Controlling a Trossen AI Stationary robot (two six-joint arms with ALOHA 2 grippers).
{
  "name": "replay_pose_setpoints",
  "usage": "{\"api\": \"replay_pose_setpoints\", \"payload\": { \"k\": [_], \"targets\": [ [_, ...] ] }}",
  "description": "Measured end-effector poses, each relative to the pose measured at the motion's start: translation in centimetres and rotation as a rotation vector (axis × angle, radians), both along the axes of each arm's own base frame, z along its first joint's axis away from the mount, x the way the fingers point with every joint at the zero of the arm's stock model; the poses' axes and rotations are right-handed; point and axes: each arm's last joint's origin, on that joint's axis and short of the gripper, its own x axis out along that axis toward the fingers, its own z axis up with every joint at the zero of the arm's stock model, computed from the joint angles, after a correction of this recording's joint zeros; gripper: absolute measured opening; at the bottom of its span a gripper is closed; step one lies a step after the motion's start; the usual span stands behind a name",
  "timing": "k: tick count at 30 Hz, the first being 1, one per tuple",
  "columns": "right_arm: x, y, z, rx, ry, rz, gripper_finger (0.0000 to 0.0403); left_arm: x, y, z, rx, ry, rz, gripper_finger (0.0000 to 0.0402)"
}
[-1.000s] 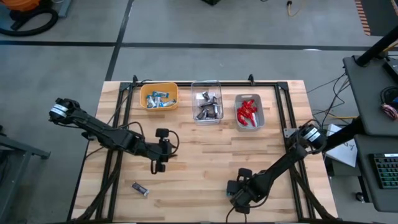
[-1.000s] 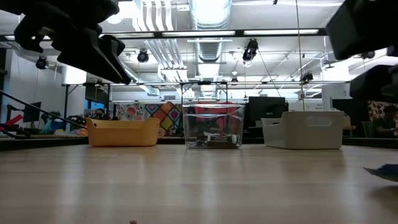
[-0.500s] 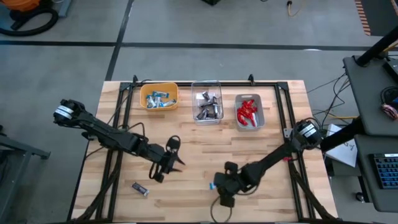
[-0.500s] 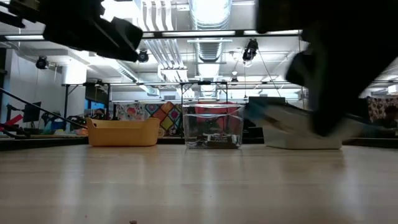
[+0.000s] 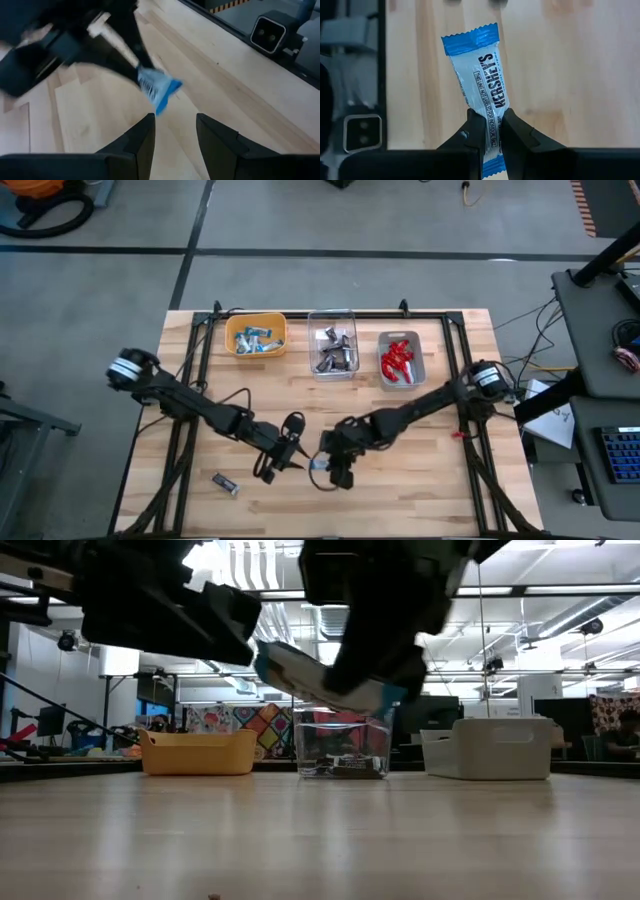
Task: Sort candy
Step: Put the white chocolate into the yellow bin
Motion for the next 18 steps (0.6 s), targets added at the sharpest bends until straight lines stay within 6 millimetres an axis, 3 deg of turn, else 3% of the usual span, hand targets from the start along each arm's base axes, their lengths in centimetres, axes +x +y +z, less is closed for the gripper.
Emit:
{"api": "replay_pose_setpoints", "payload": {
  "k": [8,18],
  "targets": [
    [1.3,-2.0,0.6,0.099,-0.069,0.022,0.0038,0.9,-0.4,-0.1,0.012,-0.006,-0.005,0.0127],
    [1.6,-2.2,0.8,0.104,-0.097,0.009,0.0038,1.1,-0.3,0.1,0.022,-0.040,0.035,0.0112]
  ]
}}
